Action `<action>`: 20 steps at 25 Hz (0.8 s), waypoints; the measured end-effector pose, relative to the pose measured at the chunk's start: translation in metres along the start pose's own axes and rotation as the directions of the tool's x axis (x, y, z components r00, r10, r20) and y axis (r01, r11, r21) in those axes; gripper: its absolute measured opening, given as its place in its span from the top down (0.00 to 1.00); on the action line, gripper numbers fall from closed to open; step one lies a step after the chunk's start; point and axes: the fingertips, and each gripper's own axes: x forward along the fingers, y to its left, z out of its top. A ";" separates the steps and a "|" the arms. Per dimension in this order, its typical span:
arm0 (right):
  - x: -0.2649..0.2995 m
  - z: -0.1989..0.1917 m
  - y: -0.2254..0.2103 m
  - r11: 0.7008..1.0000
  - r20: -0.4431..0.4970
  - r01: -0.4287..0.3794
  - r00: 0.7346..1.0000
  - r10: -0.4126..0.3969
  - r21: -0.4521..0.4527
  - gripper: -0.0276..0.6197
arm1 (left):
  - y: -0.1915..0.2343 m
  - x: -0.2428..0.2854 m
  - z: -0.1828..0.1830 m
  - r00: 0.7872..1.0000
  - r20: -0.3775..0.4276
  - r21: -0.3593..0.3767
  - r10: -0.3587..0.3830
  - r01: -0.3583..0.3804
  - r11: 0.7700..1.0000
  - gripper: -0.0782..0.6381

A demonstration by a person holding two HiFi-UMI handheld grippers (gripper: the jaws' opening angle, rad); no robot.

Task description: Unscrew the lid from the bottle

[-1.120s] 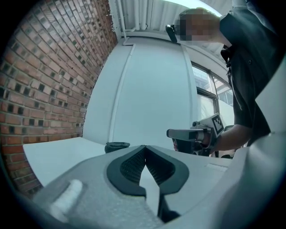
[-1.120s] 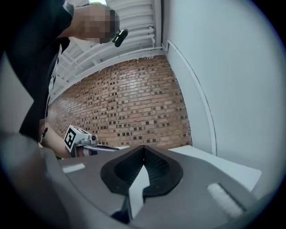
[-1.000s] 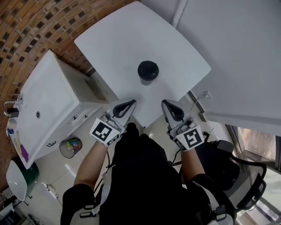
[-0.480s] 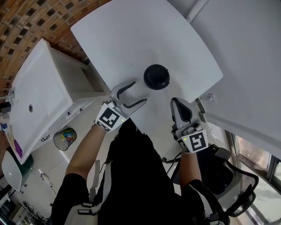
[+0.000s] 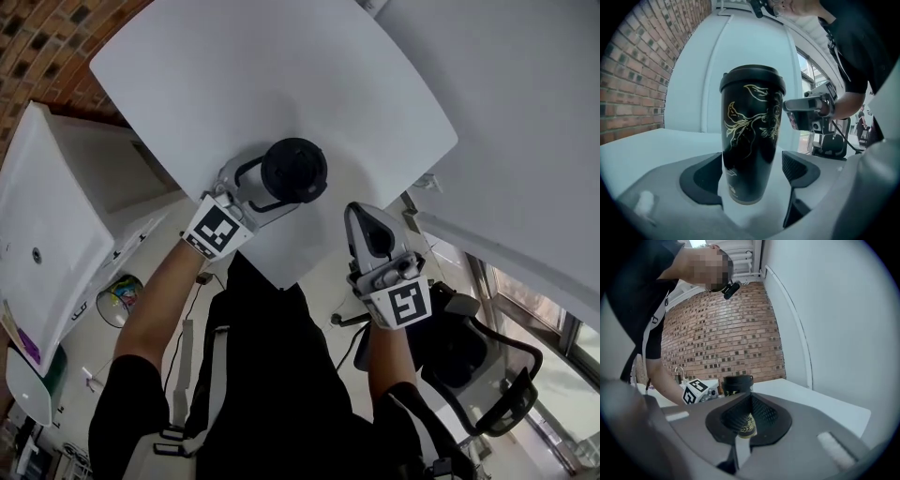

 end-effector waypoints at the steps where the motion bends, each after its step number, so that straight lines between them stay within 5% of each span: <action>1: 0.002 0.002 -0.001 1.000 0.008 0.003 1.000 -0.003 -0.001 0.95 | 0.001 0.002 0.000 1.000 -0.003 0.009 -0.006 0.006 1.000 0.31; 5: 0.012 0.008 0.000 1.000 0.036 -0.008 0.999 0.008 0.001 0.94 | 0.003 0.011 -0.001 1.000 0.001 0.023 -0.020 0.020 1.000 0.32; 14: 0.045 0.023 0.027 0.994 0.085 -0.107 0.990 0.110 -0.034 0.35 | -0.001 0.022 0.001 0.996 0.044 0.001 -0.079 0.079 0.997 0.35; 20: 0.075 0.026 0.042 0.989 0.091 -0.090 0.991 0.100 -0.114 0.23 | -0.003 0.022 0.000 0.994 0.035 0.002 -0.099 0.099 0.995 0.35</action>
